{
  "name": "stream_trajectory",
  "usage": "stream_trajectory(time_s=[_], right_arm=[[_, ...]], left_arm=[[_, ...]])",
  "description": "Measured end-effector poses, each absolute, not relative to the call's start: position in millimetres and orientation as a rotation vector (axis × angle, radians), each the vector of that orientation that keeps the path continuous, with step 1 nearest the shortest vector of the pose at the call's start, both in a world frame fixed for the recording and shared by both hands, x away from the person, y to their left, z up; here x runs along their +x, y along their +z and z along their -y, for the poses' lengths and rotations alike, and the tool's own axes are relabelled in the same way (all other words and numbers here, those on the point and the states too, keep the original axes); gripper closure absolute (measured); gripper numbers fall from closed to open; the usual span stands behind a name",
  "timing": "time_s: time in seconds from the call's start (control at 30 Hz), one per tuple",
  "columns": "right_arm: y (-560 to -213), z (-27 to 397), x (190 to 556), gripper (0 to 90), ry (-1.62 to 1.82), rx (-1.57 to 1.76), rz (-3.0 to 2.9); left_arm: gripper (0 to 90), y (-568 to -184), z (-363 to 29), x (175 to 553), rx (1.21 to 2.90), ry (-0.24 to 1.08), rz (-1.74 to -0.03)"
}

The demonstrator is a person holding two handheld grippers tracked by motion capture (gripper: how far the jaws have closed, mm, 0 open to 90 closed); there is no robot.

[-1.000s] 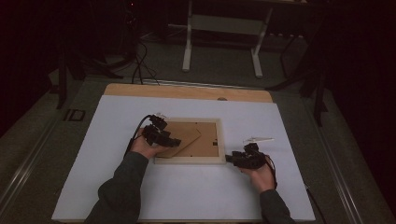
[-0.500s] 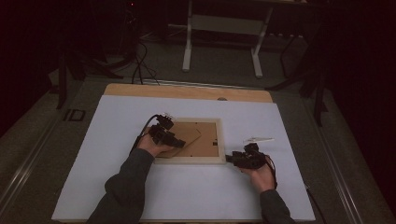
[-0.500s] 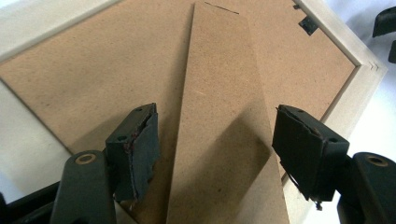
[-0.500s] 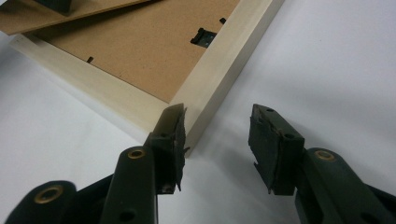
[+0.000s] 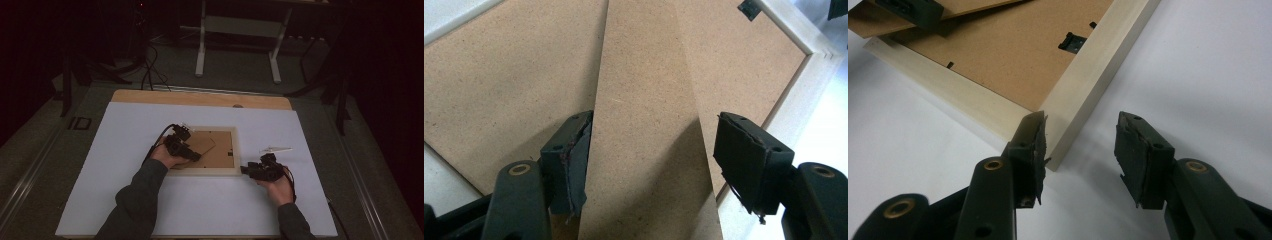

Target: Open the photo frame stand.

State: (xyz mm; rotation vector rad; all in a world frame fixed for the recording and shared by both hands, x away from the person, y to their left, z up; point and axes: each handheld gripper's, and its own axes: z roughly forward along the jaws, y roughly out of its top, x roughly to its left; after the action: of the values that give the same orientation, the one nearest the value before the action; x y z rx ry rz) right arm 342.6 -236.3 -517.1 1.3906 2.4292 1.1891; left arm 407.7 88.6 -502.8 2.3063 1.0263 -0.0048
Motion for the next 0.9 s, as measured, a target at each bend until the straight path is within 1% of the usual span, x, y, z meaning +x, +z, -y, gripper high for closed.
stream_trajectory(time_s=[0.2,0.23,0.47,0.6,0.7,0.9], right_arm=[[-517.7,236.7,342.7,54.8,1.188,1.393,-2.428],[-517.6,236.5,342.7,54.7,1.188,1.393,-2.428],[-517.5,235.8,342.7,54.5,1.189,1.393,-2.431],[-517.4,236.1,342.8,54.3,1.194,1.394,-2.43],[-517.9,236.4,342.9,54.3,1.191,1.395,-2.431],[-518.4,236.8,343.2,54.2,1.193,1.401,-2.431]], left_arm=[[33.1,-502.5,-85.2,405.4,2.332,0.034,-1.016],[33.2,-502.3,-83.7,404.4,2.346,0.057,-1.012],[33.6,-502.1,-80.8,402.8,2.367,0.089,-1.008],[36.6,-501.5,-80.6,402.8,2.381,0.11,-1.009],[37.1,-501.2,-80.6,402.9,2.384,0.107,-1.013],[35.7,-500.7,-76.7,401.6,2.408,0.132,-1.016]])
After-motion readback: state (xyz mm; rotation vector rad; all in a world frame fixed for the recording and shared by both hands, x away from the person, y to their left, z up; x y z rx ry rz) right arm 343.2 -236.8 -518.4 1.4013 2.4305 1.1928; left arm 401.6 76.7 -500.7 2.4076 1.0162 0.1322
